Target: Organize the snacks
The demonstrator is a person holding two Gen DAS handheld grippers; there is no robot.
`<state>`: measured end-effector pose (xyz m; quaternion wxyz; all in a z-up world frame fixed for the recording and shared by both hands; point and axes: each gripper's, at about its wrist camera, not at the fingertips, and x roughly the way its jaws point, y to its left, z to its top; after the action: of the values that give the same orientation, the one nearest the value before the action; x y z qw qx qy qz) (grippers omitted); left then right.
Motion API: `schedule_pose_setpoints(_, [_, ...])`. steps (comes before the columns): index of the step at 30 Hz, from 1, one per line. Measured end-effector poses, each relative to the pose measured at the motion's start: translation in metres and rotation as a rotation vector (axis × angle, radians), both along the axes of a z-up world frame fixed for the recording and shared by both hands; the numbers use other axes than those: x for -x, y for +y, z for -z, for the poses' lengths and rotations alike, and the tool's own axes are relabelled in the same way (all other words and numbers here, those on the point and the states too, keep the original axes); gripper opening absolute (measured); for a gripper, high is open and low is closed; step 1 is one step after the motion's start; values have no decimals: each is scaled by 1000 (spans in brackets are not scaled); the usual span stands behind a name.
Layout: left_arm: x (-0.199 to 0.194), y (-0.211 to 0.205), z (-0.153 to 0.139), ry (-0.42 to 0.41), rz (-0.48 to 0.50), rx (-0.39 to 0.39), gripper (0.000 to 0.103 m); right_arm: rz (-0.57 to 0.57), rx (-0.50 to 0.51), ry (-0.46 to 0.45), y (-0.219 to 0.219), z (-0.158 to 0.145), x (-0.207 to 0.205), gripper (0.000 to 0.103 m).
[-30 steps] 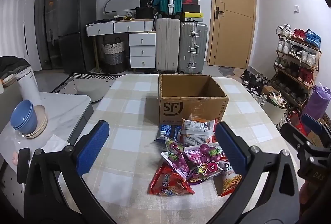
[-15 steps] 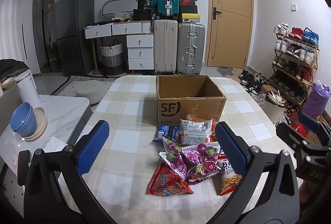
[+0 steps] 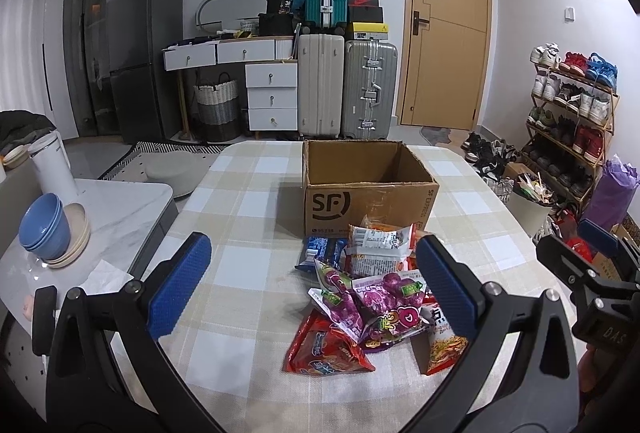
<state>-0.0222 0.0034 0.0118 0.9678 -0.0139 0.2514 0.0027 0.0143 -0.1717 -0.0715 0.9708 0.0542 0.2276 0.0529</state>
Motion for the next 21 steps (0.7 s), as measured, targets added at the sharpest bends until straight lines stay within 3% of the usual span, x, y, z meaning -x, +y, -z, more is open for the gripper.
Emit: schedule_pose_setpoints(21, [-1,1,5,6,0,3,102,-15,-4,17,-1,7,0,103])
